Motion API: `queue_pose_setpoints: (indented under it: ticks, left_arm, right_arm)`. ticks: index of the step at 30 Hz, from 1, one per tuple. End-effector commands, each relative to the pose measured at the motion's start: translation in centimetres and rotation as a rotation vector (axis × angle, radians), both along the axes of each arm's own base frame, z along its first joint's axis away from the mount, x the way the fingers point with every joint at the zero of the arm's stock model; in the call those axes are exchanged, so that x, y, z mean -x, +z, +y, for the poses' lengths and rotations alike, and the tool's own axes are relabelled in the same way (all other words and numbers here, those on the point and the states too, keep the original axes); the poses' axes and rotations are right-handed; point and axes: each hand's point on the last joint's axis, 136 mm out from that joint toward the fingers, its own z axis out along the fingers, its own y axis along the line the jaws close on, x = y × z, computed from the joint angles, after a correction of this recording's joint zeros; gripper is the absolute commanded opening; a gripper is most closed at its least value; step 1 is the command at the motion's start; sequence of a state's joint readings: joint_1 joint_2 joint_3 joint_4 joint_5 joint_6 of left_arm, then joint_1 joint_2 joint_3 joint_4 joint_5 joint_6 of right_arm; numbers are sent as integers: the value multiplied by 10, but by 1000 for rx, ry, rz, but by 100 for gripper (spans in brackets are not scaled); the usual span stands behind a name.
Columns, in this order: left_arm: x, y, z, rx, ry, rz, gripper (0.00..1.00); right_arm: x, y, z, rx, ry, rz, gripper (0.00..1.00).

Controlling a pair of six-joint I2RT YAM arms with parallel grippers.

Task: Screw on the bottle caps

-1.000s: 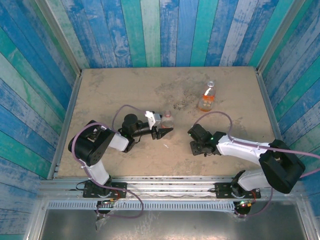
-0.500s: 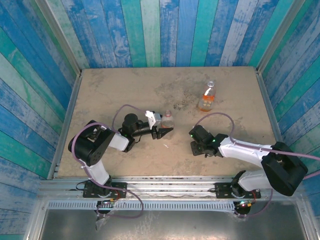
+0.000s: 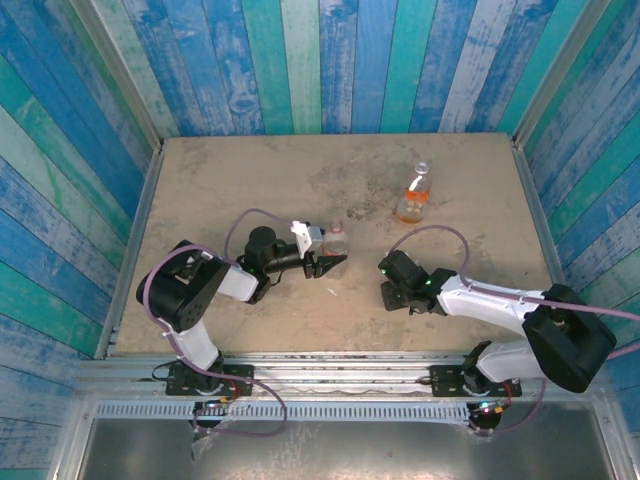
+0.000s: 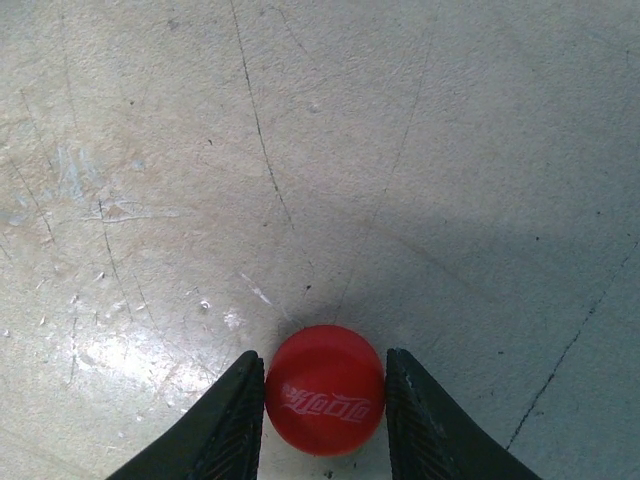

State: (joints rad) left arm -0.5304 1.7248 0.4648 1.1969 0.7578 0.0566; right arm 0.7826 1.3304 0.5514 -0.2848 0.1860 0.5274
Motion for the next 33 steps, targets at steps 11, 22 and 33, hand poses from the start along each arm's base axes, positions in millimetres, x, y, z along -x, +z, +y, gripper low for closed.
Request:
queue_pose_setpoints:
  ticks: [11, 22, 33]
  left_arm:
    - [0, -14, -2, -31, -10, 33, 66]
    - [1, -14, -2, -30, -9, 34, 66]
    - [3, -15, -1, -27, -13, 35, 66]
  right_arm:
    - [3, -9, -2, 21, 1, 22, 33]
    - [0, 17, -1, 26, 19, -5, 35]
    - [-6, 78, 8, 62, 97, -1, 35]
